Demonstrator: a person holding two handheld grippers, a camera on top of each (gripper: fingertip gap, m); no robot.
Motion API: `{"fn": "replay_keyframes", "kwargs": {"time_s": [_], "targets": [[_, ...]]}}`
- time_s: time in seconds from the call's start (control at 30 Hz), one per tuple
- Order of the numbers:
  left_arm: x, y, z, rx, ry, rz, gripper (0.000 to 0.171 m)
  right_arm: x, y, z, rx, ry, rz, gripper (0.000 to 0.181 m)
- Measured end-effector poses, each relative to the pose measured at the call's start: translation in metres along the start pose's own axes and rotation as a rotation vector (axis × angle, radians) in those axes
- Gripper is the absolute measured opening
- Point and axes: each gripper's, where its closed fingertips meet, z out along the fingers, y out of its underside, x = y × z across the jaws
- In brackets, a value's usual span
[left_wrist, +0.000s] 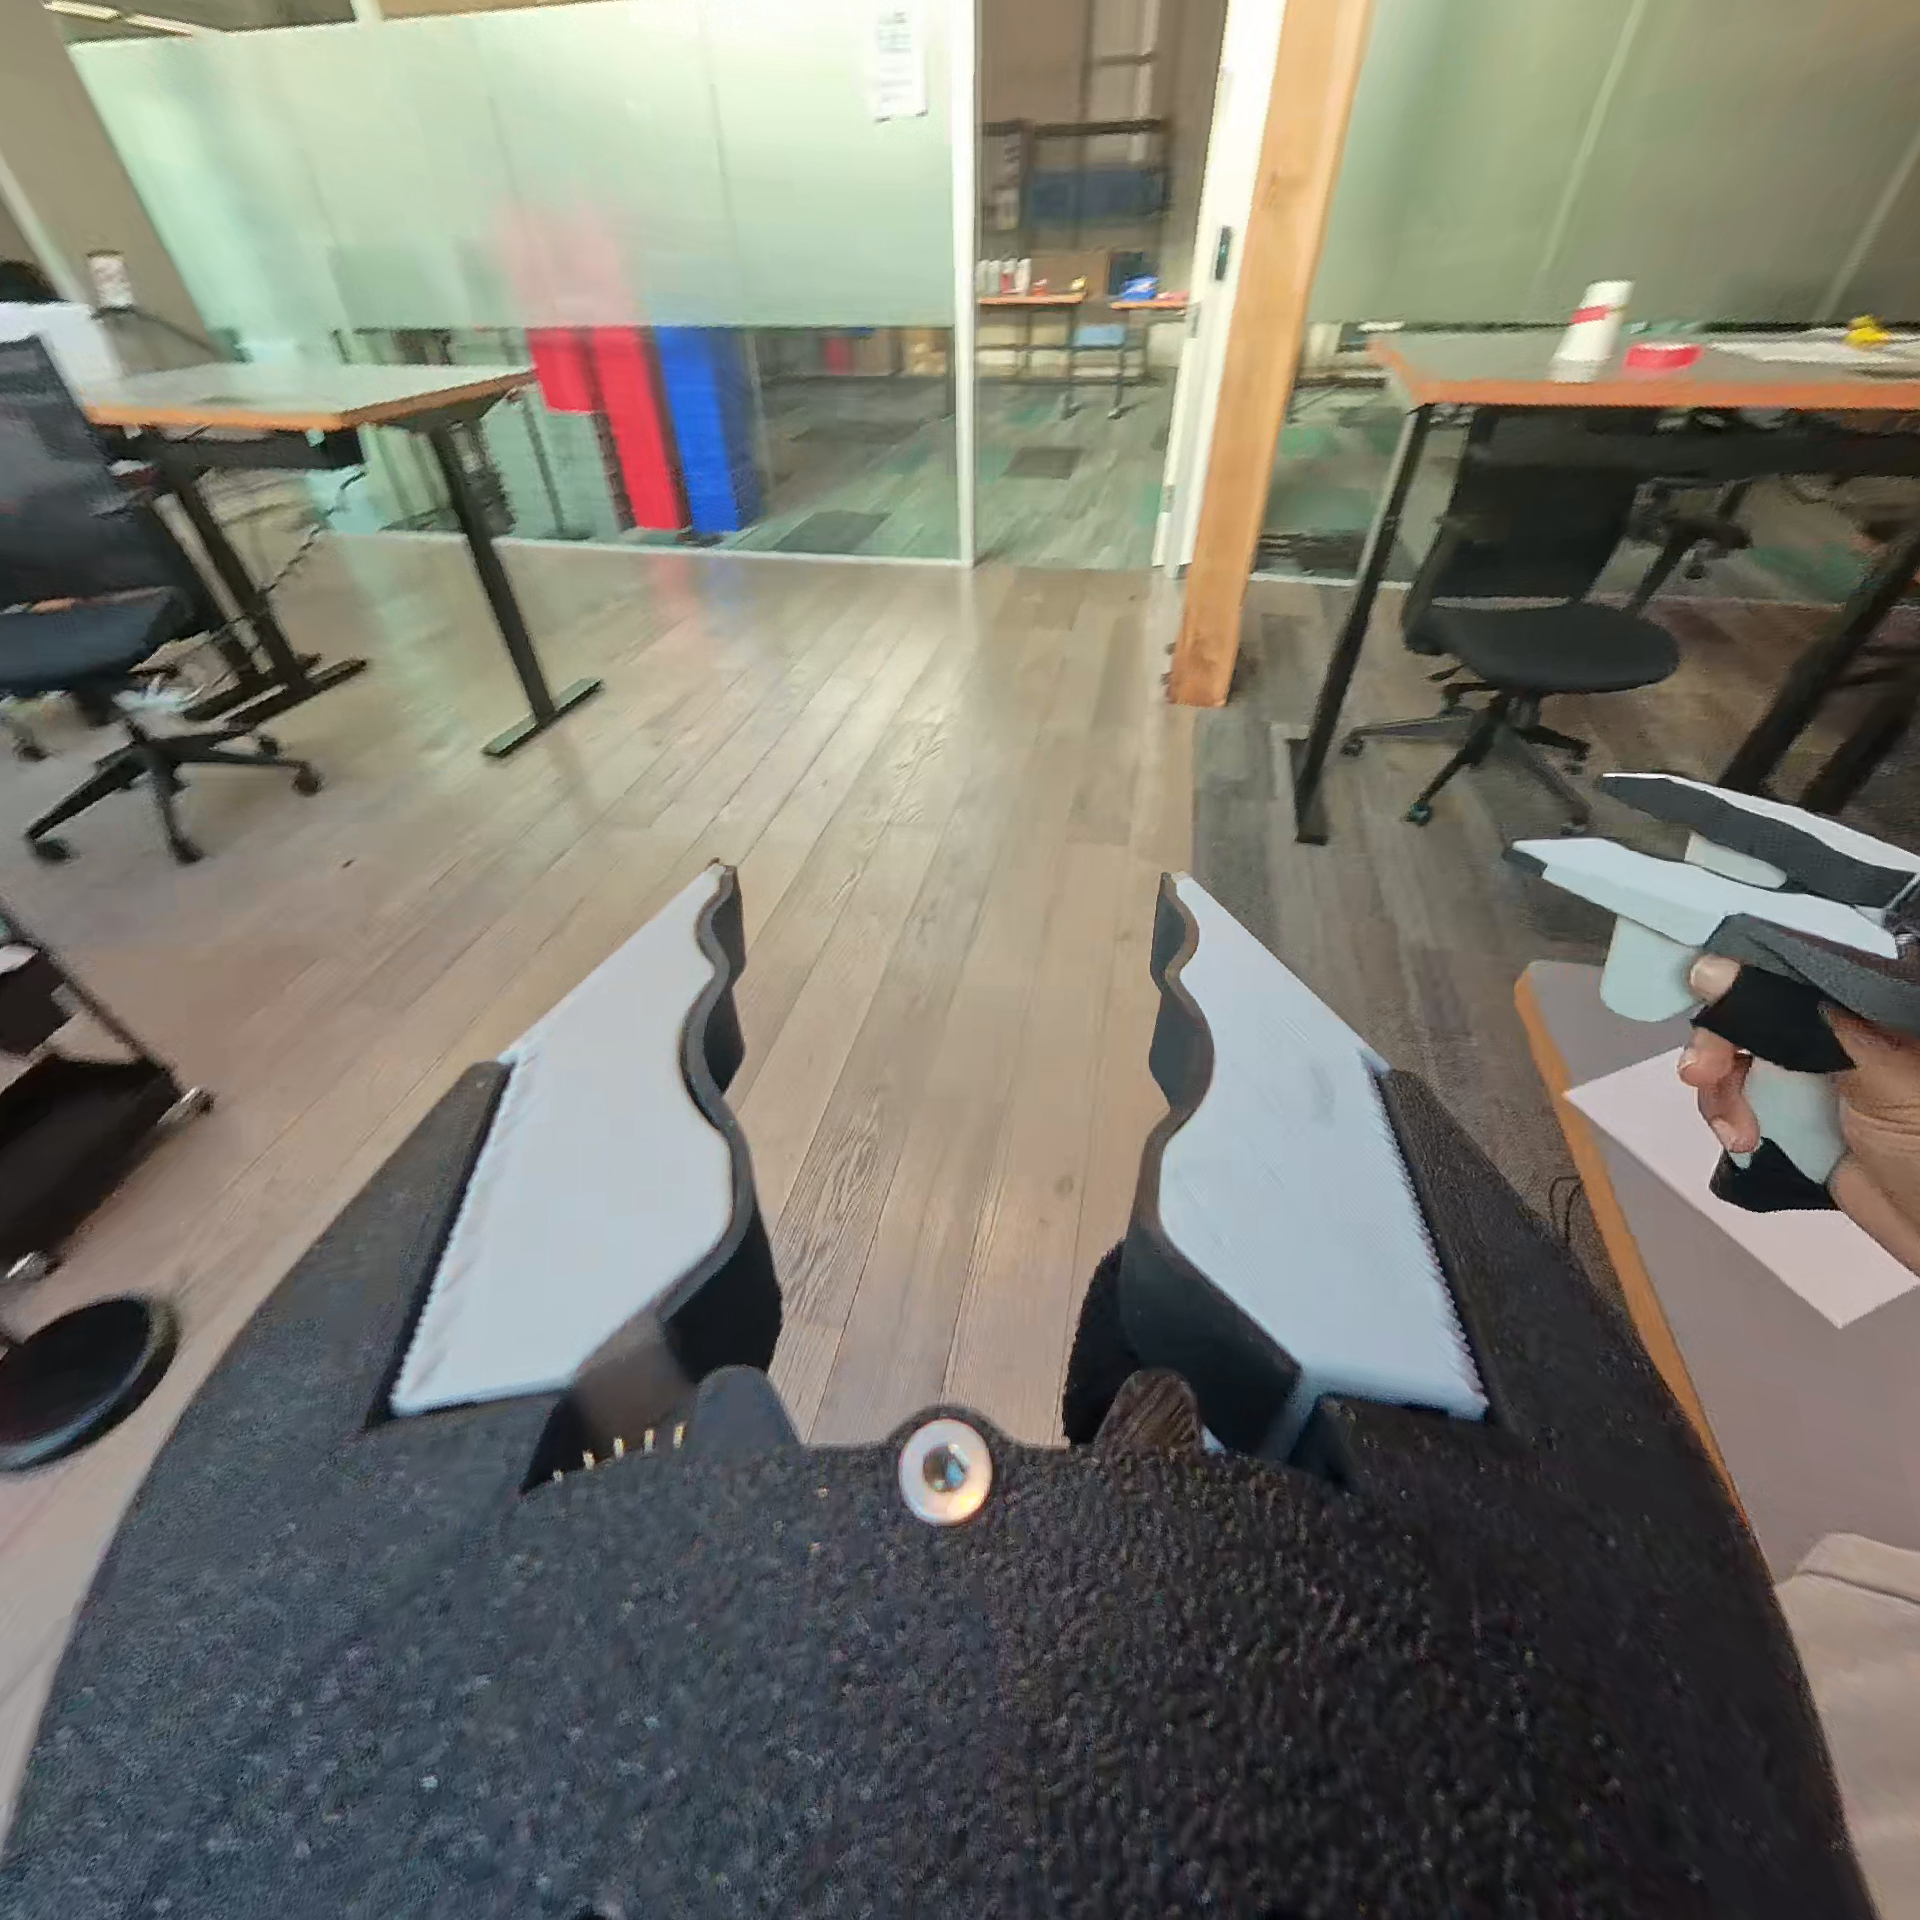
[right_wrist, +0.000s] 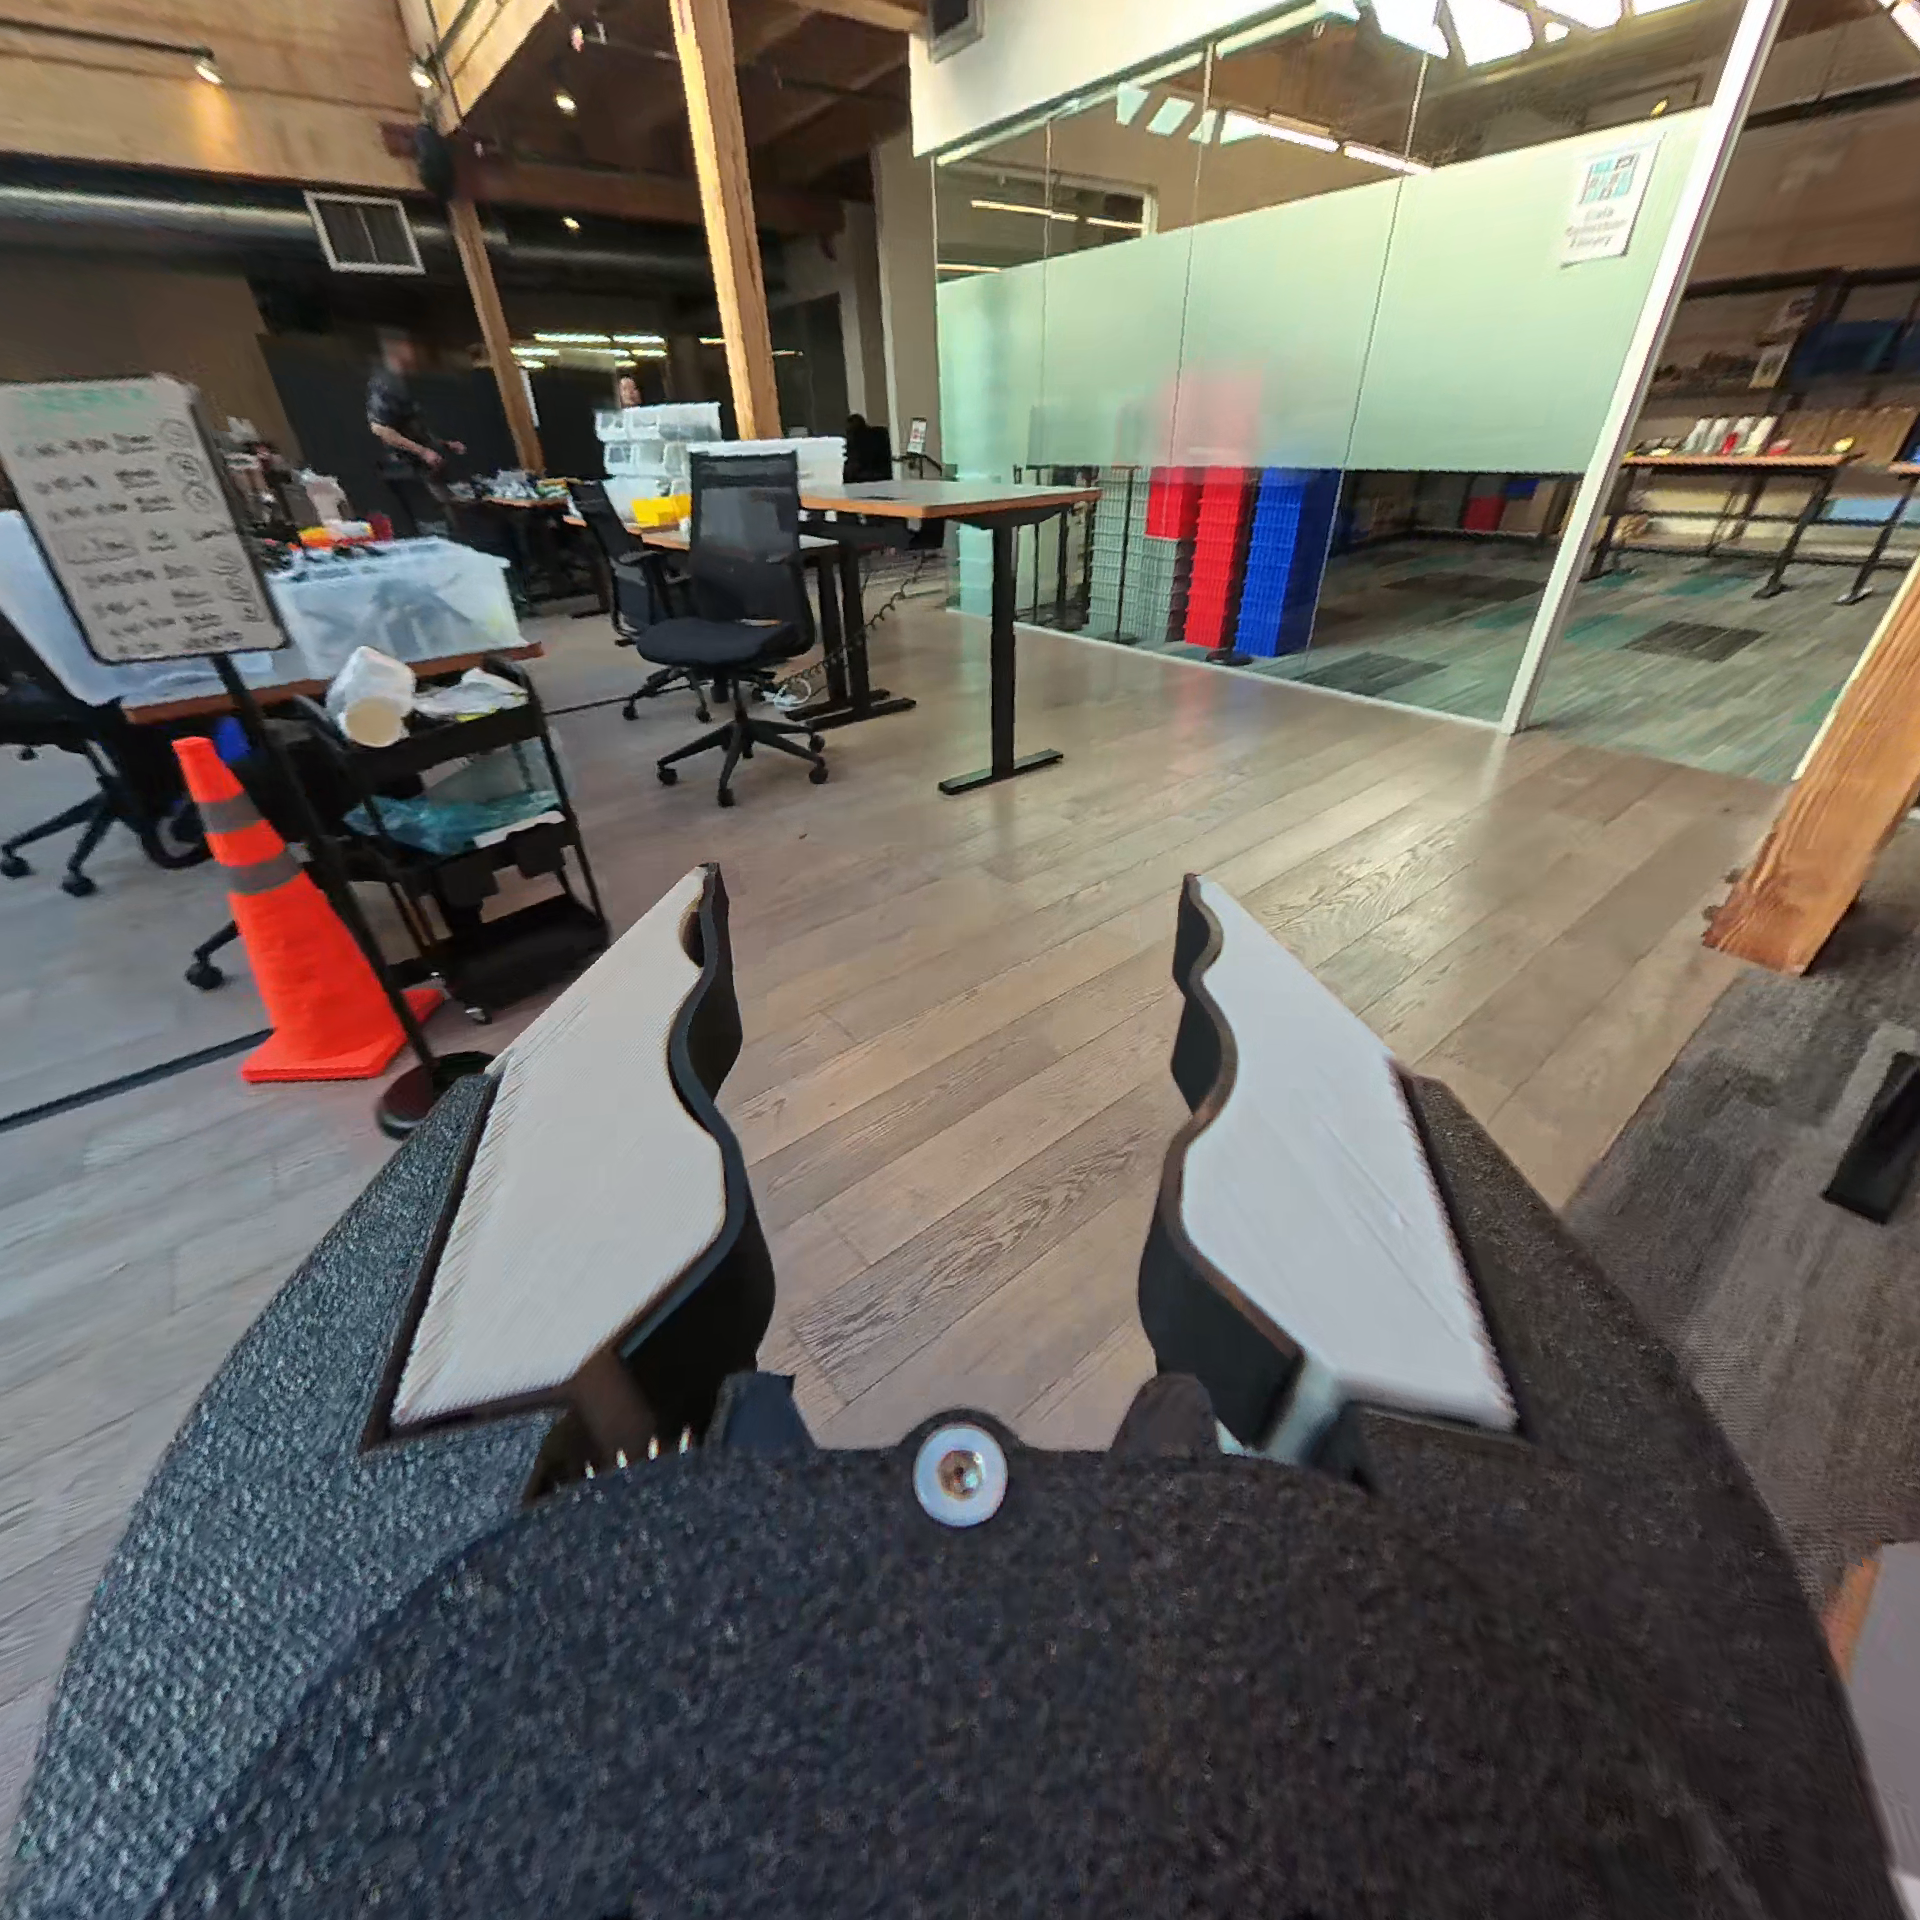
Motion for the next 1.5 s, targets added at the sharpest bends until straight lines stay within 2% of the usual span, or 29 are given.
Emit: {"fn": "replay_keyframes", "kwargs": {"time_s": [0.1,0.17,0.27,0.37,0.43,0.53,0.63,0.7,0.8,0.87,0.97,1.07,1.17,1.27,1.37,1.43,1.5], "targets": [[0.032,-0.041,0.115,0.049,0.191,0.006,0.079,0.071,-0.028,0.020,-0.009,0.117,-0.070,0.082],[0.059,-0.054,0.185,0.059,0.321,0.005,0.079,0.124,-0.035,0.022,-0.035,0.229,-0.078,0.081],[0.099,-0.048,0.287,0.032,0.496,0.013,0.079,0.203,-0.023,0.021,-0.086,0.428,-0.058,0.081],[0.144,-0.030,0.383,-0.039,0.677,0.000,0.079,0.275,0.006,0.024,-0.127,0.635,0.027,0.080],[0.181,-0.019,0.440,-0.095,0.827,0.015,0.081,0.319,0.025,0.030,-0.139,0.774,0.107,0.080],[0.237,-0.014,0.517,-0.143,1.049,0.084,0.081,0.381,0.038,0.038,-0.151,0.989,0.188,0.080],[0.300,-0.028,0.581,-0.181,1.276,0.148,0.081,0.436,0.029,0.047,-0.137,1.111,0.259,0.080],[0.346,-0.042,0.616,-0.182,1.414,0.240,0.081,0.473,0.019,0.040,-0.141,1.194,0.269,0.080],[0.422,-0.054,0.667,-0.131,1.562,0.397,0.080,0.530,0.023,0.017,-0.120,1.318,0.308,0.080],[0.481,-0.053,0.697,-0.115,1.634,0.449,0.080,0.571,0.043,-0.001,-0.096,1.394,0.343,0.080],[0.578,-0.054,0.732,-0.069,1.670,0.451,0.078,0.644,0.087,-0.027,-0.047,1.493,0.391,0.079],[0.678,-0.059,0.749,-0.050,1.685,0.399,0.076,0.728,0.134,-0.055,-0.030,1.564,0.426,0.080],[0.771,-0.054,0.745,-0.074,1.820,0.386,0.075,0.801,0.168,-0.087,-0.031,1.638,0.447,0.081],[0.851,-0.029,0.740,-0.092,1.977,0.473,0.076,0.856,0.212,-0.117,0.006,1.694,0.635,0.082],[0.932,0.007,0.746,-0.168,2.093,0.482,0.076,0.900,0.274,-0.156,-0.013,1.766,0.789,0.083],[0.990,0.048,0.758,-0.207,2.137,0.476,0.075,0.928,0.333,-0.184,-0.031,1.800,0.892,0.083],[1.049,0.111,0.776,-0.262,2.167,0.473,0.075,0.958,0.406,-0.209,-0.034,1.804,0.992,0.079]]}}
